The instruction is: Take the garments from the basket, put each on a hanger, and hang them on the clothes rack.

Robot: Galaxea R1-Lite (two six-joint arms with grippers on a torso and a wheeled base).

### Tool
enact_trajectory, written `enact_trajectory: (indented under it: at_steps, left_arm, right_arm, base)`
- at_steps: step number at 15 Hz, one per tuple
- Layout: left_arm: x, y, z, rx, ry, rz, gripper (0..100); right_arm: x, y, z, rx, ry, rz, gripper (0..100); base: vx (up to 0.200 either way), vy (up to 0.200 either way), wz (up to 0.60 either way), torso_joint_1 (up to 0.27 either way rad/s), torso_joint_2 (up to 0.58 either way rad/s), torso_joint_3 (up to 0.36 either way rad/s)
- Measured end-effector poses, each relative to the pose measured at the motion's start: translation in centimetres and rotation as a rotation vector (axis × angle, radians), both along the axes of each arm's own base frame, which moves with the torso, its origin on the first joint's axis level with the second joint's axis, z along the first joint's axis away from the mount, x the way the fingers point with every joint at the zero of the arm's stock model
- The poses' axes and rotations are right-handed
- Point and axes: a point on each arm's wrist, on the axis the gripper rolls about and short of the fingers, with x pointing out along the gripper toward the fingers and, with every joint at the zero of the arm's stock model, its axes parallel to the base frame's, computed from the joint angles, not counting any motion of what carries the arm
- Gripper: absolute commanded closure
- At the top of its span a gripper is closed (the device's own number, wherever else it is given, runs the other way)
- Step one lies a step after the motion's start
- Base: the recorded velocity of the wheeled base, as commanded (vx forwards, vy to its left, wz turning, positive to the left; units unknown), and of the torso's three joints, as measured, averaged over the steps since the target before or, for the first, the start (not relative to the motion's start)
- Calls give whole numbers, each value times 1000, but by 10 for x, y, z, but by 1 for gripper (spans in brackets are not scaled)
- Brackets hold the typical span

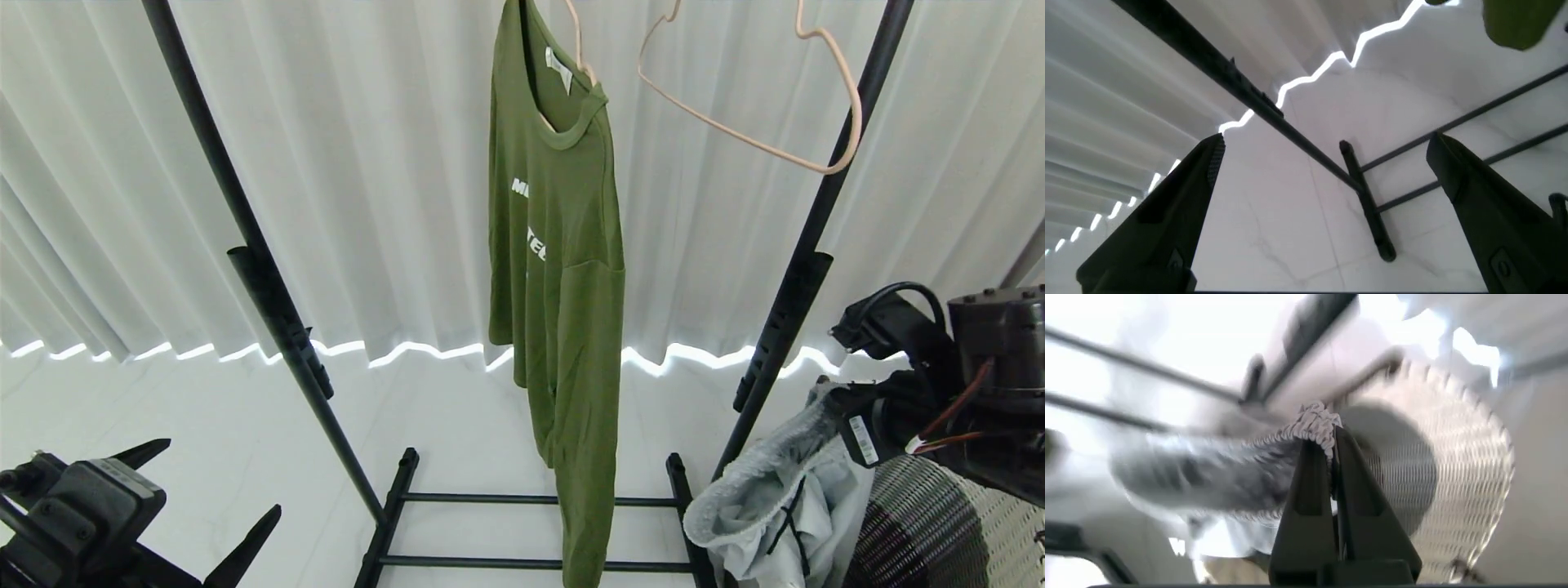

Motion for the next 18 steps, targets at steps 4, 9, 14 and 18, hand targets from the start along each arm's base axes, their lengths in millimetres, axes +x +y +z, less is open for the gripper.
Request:
enact_trajectory:
  at_steps: [4, 9, 14, 18]
  left_arm:
    - [-9, 3, -3, -4, -17, 5, 0]
    - [-11, 4, 0, -9, -40, 13, 0]
    - [-8, 4, 8, -7, -71, 51, 0]
    - [-5, 3, 11, -12, -74, 44, 0]
  right_arm:
    - [-35, 20, 30, 8, -114, 86, 100]
    - [-50, 31, 43, -24, -170, 177, 100]
    - [-51, 36, 50, -8, -188, 199, 100]
    - [-50, 38, 50, -9, -187, 207, 100]
  base:
    - [-150, 0, 0, -1, 3, 3]
    - [0, 0, 0, 0, 0, 0]
    - [-120, 120, 0, 4, 1, 0]
    - [-150, 150, 0, -1, 2, 2]
